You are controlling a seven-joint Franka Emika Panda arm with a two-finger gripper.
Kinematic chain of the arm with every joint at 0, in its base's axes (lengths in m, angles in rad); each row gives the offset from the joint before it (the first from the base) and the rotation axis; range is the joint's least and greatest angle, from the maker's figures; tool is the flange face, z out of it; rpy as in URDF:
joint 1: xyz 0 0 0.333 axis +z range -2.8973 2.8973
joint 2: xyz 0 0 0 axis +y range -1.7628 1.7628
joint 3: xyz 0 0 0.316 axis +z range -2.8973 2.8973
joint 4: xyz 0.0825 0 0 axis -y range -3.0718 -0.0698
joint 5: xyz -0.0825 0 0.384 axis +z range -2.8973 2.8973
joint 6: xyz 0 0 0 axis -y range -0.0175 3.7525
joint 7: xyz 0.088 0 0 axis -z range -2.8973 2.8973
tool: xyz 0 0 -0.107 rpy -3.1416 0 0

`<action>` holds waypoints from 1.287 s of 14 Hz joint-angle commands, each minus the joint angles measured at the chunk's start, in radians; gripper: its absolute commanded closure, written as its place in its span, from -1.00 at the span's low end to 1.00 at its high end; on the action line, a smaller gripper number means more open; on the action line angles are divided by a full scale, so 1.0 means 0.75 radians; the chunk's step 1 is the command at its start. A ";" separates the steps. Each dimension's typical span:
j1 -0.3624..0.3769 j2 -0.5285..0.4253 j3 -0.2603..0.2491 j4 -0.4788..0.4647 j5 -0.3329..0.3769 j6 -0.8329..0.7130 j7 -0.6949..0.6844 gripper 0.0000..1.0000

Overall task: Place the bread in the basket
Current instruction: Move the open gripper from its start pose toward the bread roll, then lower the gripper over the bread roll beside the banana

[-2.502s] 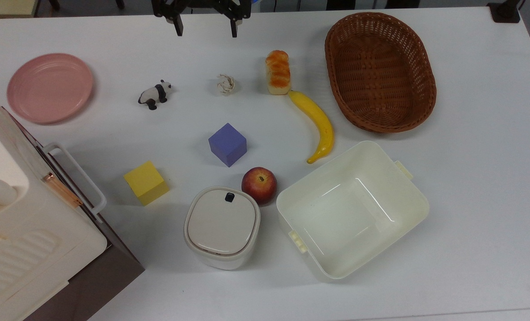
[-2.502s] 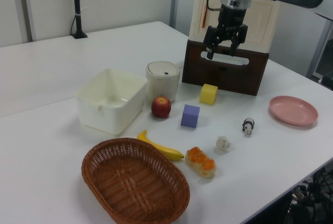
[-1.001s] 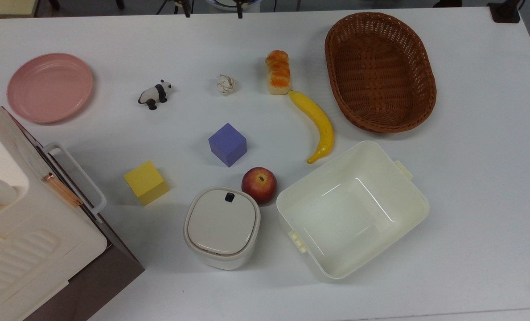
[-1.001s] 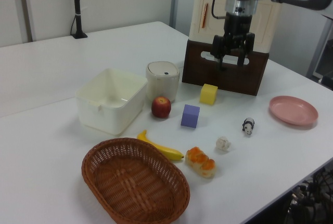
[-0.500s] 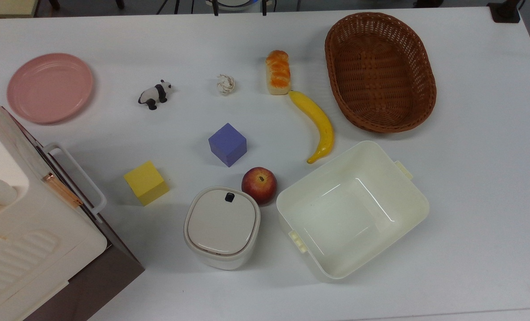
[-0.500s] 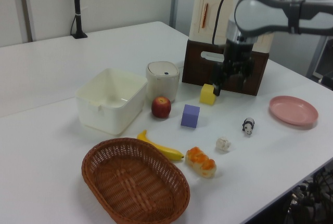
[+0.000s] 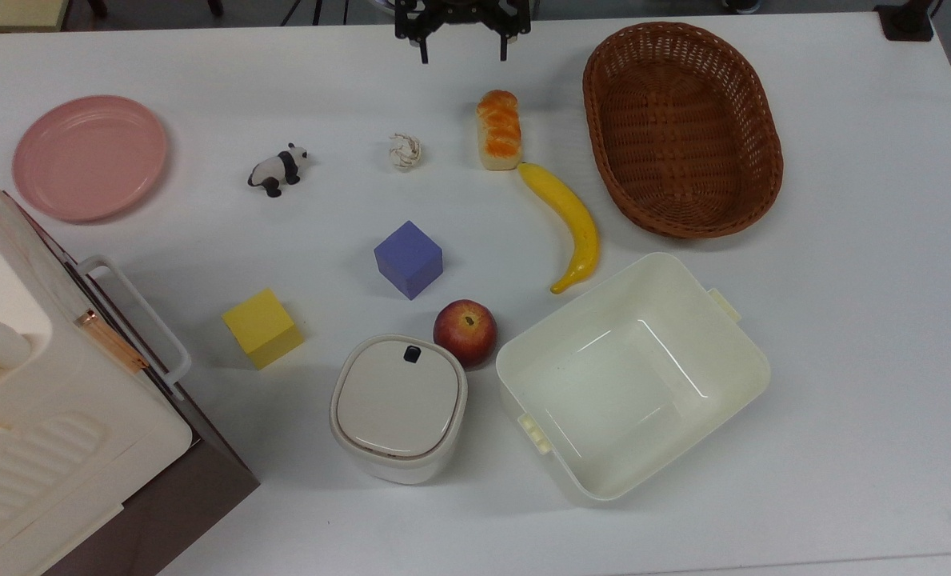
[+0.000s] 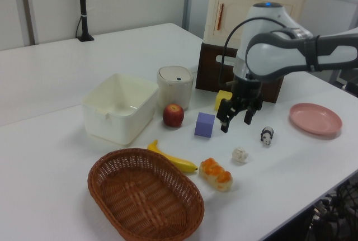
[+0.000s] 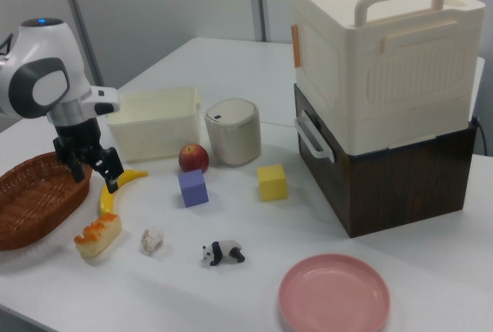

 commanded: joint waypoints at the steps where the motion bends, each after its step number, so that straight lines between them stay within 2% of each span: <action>1: 0.052 0.060 -0.016 -0.030 -0.026 0.042 0.035 -1.00; 7: 0.091 0.207 -0.002 -0.030 -0.026 0.160 0.080 -1.00; 9: 0.128 0.240 -0.002 -0.030 -0.026 0.167 0.082 -1.00; 18: 0.159 0.361 -0.002 -0.013 -0.075 0.197 0.086 -1.00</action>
